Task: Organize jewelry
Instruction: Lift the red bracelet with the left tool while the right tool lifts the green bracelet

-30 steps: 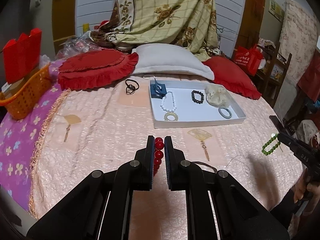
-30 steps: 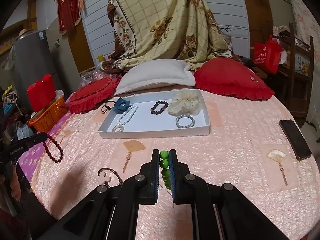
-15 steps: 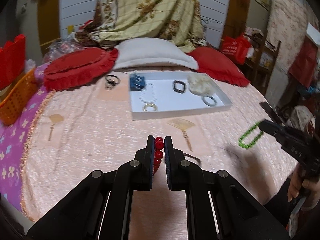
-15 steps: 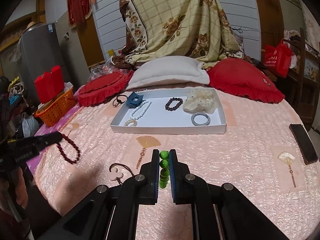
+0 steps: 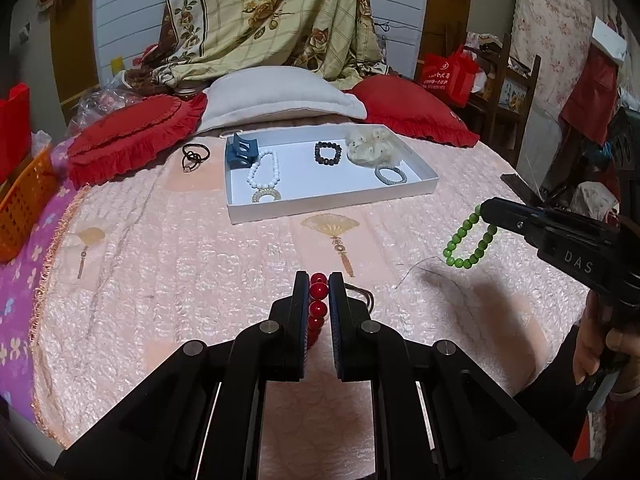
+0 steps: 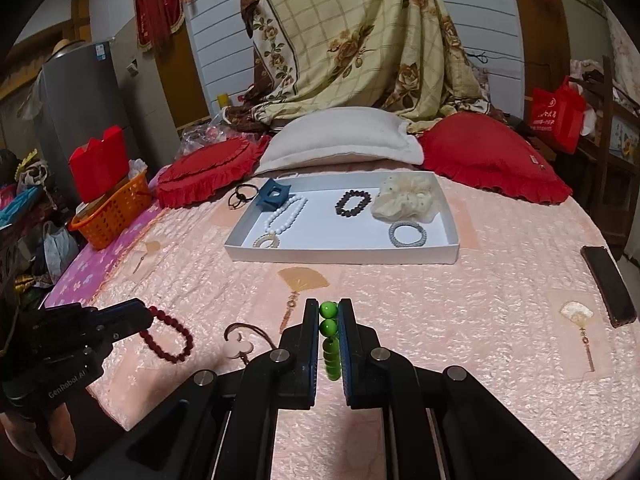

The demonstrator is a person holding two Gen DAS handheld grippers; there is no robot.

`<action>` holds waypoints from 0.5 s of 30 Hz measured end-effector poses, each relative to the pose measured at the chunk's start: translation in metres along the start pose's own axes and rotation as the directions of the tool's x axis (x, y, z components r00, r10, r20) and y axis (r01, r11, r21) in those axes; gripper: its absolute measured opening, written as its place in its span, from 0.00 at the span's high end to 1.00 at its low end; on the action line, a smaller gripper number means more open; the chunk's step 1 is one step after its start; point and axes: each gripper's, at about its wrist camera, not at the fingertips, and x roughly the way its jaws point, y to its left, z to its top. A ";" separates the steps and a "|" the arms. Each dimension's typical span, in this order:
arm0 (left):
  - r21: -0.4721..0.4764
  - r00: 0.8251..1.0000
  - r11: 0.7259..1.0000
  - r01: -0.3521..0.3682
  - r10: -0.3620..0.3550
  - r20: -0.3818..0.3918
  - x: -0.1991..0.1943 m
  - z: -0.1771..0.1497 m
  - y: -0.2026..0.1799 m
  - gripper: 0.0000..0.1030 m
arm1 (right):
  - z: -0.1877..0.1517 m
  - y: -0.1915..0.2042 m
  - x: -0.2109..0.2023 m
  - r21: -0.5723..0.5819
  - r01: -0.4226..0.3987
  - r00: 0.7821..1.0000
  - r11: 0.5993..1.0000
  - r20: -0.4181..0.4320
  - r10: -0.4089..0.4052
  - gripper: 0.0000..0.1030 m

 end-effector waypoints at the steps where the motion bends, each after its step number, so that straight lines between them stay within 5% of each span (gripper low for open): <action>1: 0.001 1.000 1.000 -0.005 0.005 0.002 -0.001 0.000 0.000 0.92 | 0.000 0.002 0.000 -0.005 -0.001 1.000 1.000 0.001 0.001 0.91; 15: -0.028 0.993 0.993 -0.117 0.117 -0.016 0.007 0.004 0.021 0.92 | -0.002 0.012 0.013 -0.041 0.027 0.999 0.999 -0.015 -0.028 0.92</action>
